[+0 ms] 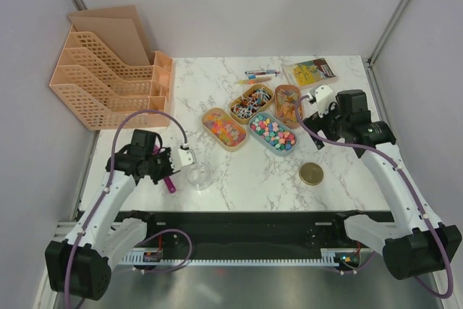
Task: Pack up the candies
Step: Move the packing bottle to the center of the board.
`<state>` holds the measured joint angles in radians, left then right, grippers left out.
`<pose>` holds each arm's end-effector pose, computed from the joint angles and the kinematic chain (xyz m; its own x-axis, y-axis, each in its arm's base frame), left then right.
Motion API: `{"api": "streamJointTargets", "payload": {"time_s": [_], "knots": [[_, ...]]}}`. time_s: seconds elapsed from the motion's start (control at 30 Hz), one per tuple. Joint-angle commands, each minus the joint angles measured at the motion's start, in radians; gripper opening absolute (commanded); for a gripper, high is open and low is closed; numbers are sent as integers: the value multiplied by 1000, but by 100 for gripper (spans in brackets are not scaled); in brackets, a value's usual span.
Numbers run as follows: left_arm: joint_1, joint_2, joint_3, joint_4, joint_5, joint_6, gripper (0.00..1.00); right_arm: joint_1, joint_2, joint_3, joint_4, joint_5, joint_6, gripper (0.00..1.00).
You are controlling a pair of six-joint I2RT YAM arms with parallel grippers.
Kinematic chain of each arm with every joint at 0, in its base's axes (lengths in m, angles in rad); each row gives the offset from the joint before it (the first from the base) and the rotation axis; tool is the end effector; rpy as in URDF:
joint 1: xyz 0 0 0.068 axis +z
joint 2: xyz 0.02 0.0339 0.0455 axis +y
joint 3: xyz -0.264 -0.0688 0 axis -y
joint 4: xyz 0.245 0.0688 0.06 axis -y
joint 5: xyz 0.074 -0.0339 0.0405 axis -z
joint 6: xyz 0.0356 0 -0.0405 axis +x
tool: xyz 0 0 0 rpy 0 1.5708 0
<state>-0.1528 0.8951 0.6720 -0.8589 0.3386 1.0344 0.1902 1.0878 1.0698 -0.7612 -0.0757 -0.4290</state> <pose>0.1540 -0.0357 0.2288 -0.1900 0.8496 -0.4920 0.9022 0.3488 0.2537 0.2168 0.0445 0.3259 -0.5271 -0.5239 -0.6691 -0.5065 0.8259 -0.2476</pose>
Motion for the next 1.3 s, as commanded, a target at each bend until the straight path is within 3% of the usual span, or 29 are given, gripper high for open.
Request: {"api": "streamJointTargets", "payload": {"time_s": [0.0, 0.2, 0.67, 0.97, 1.13, 1.27], "knots": [[-134, 40, -9, -42, -9, -37, 2, 3, -9, 24, -1, -13, -17, 98], [-263, 114, -14, -49, -26, -83, 2, 3, -28, 12, -10, -3, -27, 98], [-315, 362, 75, 110, -38, -123, 2, -1, -58, -28, -6, -4, -34, 98], [-367, 422, 121, 153, -65, -93, 2, -3, -75, -67, 8, -7, -42, 98], [-334, 383, 114, 152, -141, -27, 2, -6, -81, -68, 7, 1, -45, 98], [-226, 369, 103, 150, -119, 42, 2, -9, -85, -68, 7, 5, -48, 98]]}}
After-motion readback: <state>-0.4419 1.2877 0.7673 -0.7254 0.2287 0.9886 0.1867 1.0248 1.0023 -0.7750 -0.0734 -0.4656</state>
